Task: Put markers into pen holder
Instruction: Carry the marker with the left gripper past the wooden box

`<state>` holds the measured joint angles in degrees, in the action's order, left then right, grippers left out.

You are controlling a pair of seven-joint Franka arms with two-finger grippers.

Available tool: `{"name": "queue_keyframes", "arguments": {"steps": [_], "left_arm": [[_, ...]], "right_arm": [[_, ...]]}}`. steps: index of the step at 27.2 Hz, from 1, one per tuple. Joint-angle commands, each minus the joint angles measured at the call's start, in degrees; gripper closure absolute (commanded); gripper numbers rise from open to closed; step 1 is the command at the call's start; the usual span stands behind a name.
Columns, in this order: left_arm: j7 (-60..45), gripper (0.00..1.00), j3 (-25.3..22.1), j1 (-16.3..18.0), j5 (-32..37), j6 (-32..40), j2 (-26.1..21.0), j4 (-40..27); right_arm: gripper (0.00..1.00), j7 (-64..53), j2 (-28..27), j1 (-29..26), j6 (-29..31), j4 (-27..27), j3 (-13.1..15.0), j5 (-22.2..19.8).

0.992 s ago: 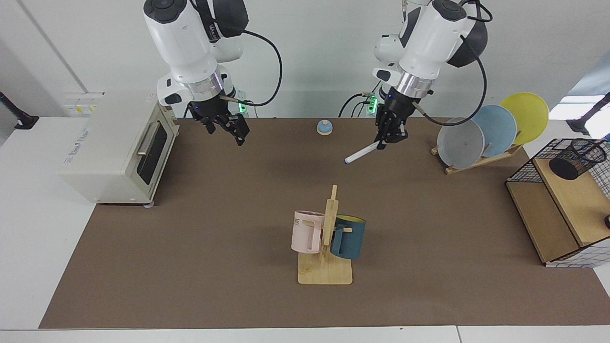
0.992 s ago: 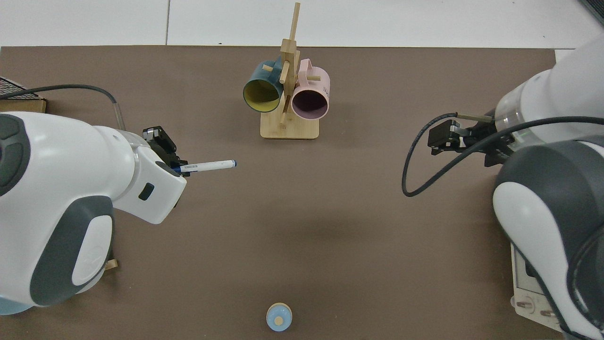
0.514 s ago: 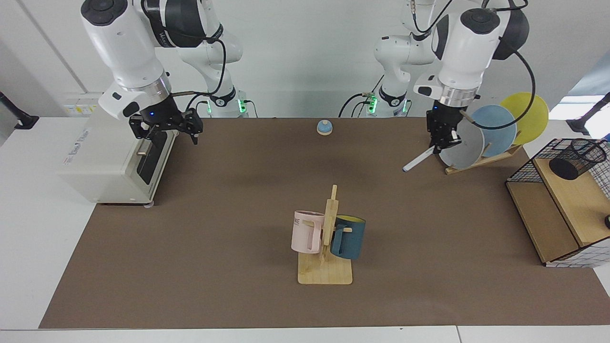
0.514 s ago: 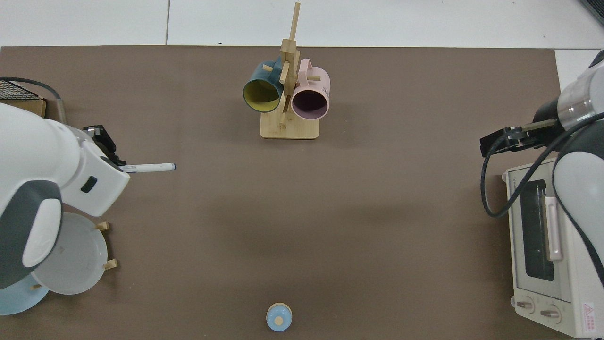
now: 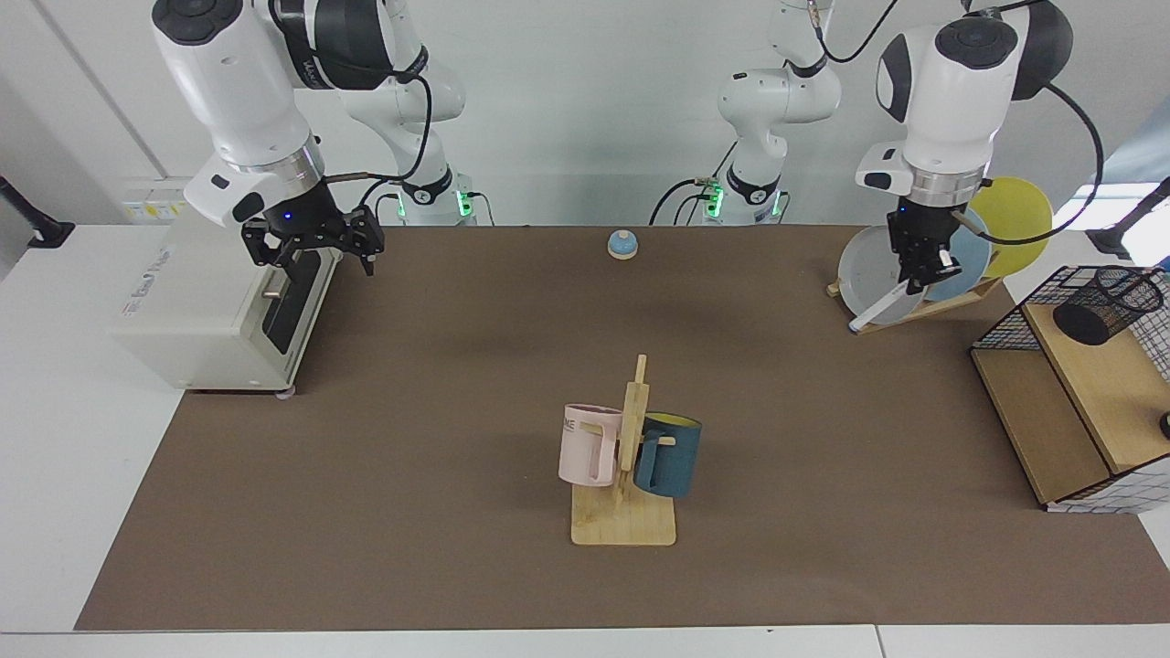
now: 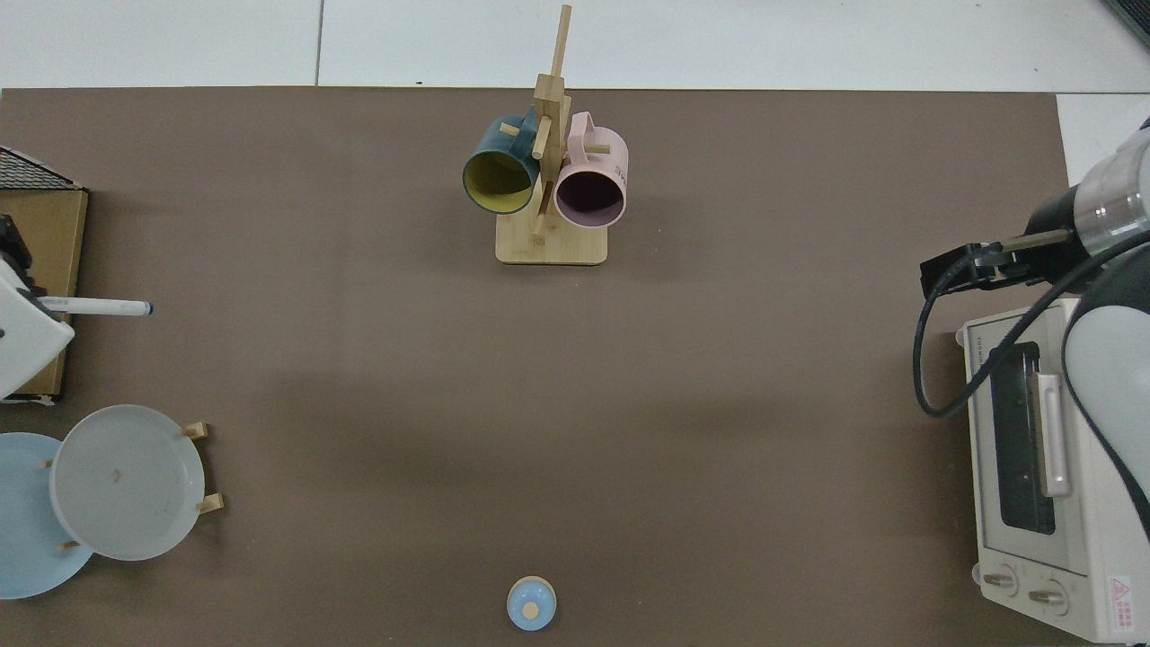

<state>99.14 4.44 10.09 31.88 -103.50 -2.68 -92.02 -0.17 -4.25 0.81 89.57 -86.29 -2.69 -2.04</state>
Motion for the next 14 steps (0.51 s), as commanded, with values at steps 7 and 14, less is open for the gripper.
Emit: {"name": "queue_keyframes", "arguments": {"steps": [7, 14], "left_arm": [[7.4, 1.0, 0.7, 4.7, 5.9, 3.0, -0.9, 3.6], [8.4, 1.0, 0.7, 9.6, 8.5, 1.9, -0.8, 4.2]], "right_arm": [[0.0, 1.0, 1.4, -0.9, 0.3, -1.8, -0.7, -0.3], [0.0, 1.0, 1.4, -0.9, 0.3, -1.7, -0.7, -0.3]]}}
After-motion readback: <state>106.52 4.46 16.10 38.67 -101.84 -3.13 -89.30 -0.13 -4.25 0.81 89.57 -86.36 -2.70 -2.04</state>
